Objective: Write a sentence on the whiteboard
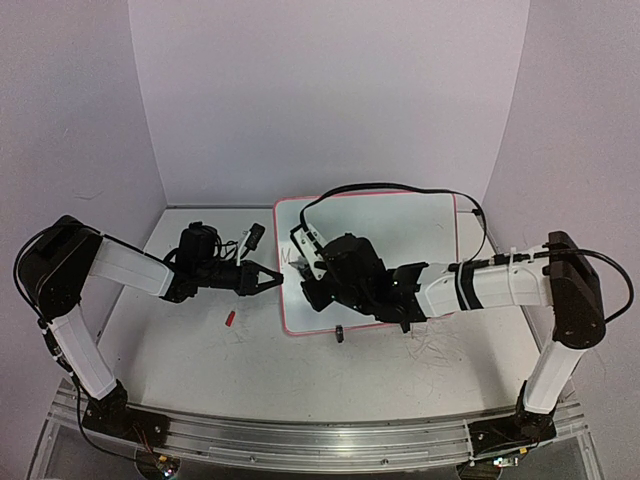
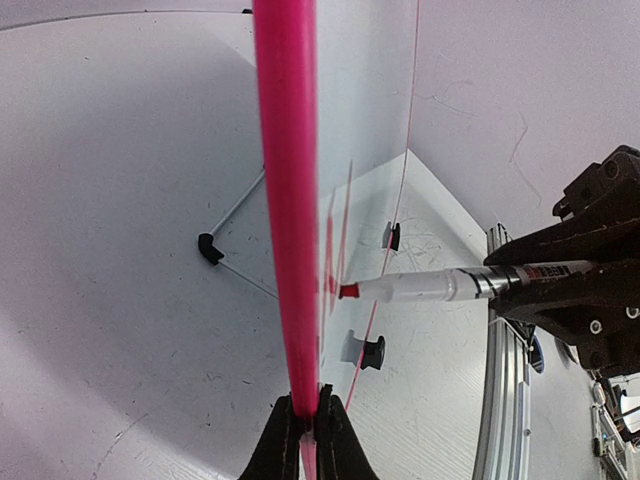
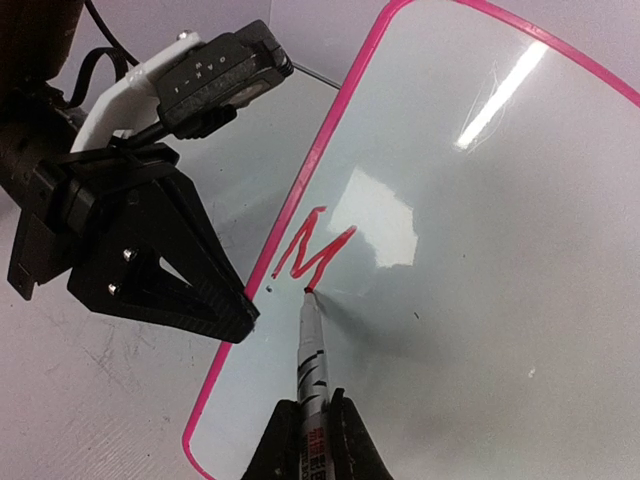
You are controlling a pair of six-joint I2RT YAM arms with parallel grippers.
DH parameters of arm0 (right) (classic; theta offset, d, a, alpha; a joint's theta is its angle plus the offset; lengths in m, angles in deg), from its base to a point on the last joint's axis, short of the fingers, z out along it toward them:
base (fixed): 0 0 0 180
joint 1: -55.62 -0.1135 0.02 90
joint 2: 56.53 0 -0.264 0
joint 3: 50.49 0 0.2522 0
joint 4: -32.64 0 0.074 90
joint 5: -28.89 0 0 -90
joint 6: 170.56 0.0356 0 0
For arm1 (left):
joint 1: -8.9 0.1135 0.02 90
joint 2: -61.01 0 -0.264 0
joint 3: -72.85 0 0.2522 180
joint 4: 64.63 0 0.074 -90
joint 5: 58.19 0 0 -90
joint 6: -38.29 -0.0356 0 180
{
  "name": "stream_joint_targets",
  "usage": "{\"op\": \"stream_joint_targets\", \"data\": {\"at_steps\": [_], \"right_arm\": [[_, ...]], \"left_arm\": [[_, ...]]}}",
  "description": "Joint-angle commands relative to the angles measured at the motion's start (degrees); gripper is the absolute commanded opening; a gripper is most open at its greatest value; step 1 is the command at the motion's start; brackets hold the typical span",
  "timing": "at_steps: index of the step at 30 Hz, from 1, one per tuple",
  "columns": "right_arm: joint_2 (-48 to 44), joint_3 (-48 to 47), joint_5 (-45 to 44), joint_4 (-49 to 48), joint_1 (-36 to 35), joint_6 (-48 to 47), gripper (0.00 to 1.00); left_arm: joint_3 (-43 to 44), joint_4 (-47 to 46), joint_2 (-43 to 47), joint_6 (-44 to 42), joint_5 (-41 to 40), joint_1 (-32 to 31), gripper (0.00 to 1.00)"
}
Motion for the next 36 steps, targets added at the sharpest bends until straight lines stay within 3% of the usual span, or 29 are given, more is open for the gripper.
{"op": "stream_joint_targets", "data": {"at_steps": [1,29,36], "right_arm": [[-1.39,0.41,-1.6,2.35,0.39,0.82,0.0],[-1.59,-0.66,-1.72,2.17,0.36,0.29,0.0],[-11.32,0.79,1.88,-0.78,0.04,-1.99,0.0]], "left_arm": [[1.55,-0.65,2.18,-1.77,1.26,-0.27,0.0],[1.56,-0.46,2.26,-2.0,0.98,-0.25,0.0],[1.43,-0.3,2.5,-1.7,0.52,-0.24,0.0]]}}
